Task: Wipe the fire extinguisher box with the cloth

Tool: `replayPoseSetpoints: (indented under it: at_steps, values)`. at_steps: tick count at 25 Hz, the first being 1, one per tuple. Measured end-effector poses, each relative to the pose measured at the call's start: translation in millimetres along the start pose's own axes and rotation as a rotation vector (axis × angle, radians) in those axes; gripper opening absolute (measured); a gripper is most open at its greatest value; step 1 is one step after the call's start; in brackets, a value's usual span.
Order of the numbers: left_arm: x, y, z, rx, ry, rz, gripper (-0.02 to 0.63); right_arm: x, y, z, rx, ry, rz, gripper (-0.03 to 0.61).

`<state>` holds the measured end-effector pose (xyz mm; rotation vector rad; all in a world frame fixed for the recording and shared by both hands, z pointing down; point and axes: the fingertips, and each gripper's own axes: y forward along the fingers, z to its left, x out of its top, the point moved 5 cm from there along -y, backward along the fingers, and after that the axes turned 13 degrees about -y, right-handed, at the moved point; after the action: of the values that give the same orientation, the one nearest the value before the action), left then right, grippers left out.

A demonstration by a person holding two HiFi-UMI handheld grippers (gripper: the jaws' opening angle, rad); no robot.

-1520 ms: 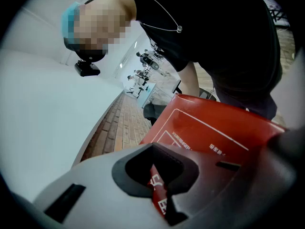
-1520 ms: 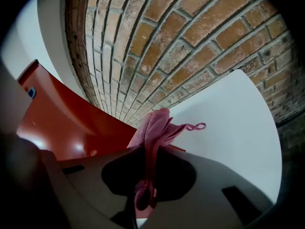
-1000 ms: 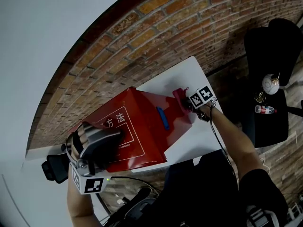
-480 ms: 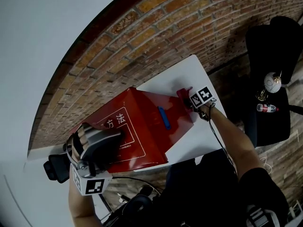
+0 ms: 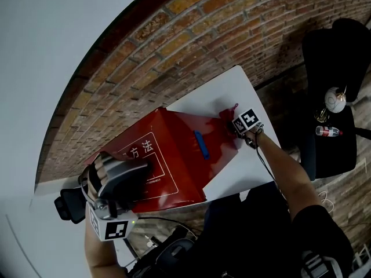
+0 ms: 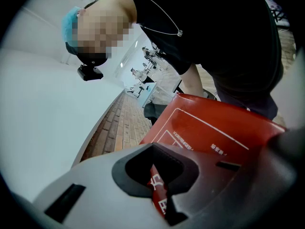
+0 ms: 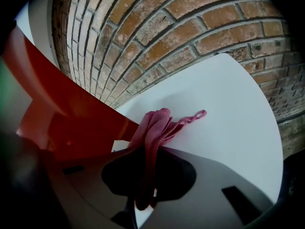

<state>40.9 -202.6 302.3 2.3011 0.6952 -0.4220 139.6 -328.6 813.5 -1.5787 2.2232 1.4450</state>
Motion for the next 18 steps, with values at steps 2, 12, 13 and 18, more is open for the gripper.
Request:
replayPoseSetpoints:
  at_steps: [2,12,13,18]
  values:
    - [1.5,1.5,0.1,-0.005,-0.007,-0.009,0.029,-3.7,2.2,-1.3,-0.012,0.001,0.009,0.061]
    - [-1.9,0.0,-0.5,0.001,-0.013,0.007,0.029,-7.4,8.5,-2.8,-0.051,-0.015,0.026,0.061]
    - [-3.0,-0.7,-0.9,0.003,-0.014,0.011,0.029,-6.5,7.5,-2.8,-0.062,-0.023,0.026,0.061]
    - [1.2,2.4,0.1,-0.004,-0.009,-0.013,0.029,-12.9,11.0,-0.6,-0.034,0.031,0.03,0.061]
